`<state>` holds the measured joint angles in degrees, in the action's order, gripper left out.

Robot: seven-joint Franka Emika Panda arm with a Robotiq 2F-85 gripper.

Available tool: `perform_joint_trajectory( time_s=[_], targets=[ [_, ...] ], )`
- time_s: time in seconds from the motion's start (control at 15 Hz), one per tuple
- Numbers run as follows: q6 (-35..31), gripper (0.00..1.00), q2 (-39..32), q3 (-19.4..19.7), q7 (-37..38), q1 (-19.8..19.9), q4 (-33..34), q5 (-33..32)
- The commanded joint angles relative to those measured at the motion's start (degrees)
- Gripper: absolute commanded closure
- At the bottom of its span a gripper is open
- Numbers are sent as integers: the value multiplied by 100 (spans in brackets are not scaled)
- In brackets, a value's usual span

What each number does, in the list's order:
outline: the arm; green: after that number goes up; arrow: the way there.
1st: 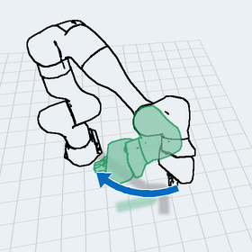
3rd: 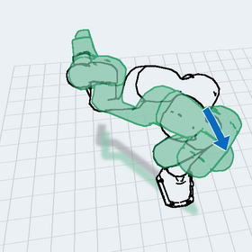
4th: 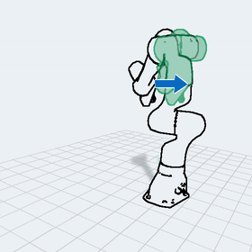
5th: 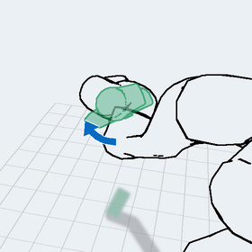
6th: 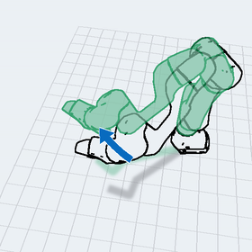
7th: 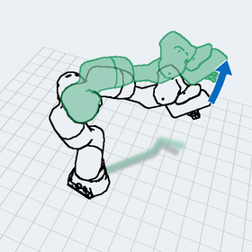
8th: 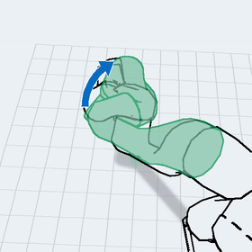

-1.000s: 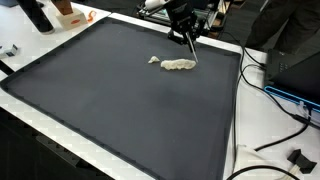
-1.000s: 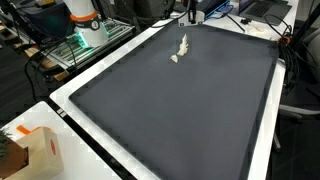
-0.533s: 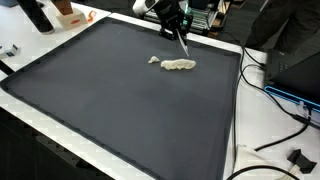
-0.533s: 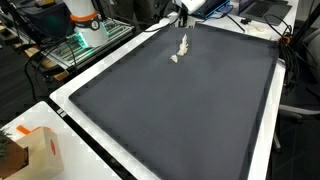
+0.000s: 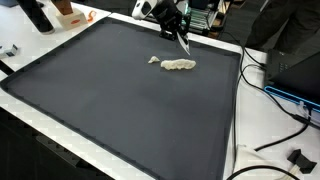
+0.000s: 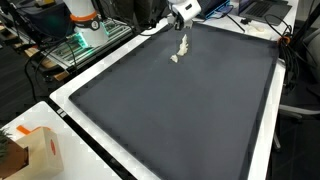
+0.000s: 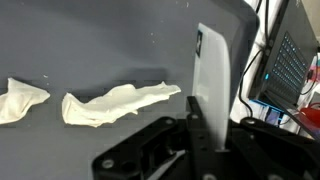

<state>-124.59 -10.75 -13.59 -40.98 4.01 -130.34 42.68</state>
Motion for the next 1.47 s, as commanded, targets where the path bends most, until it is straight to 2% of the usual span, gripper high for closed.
perform_joint_trajectory(
  time_s=[0.0,0.87,1.4],
  targets=[
    [214,99,-158,271,-292,-159,77,354],
    [112,99,-244,654,110,-188,-33,817],
    [-10,99,42,717,1029,-301,-197,829]
  ],
)
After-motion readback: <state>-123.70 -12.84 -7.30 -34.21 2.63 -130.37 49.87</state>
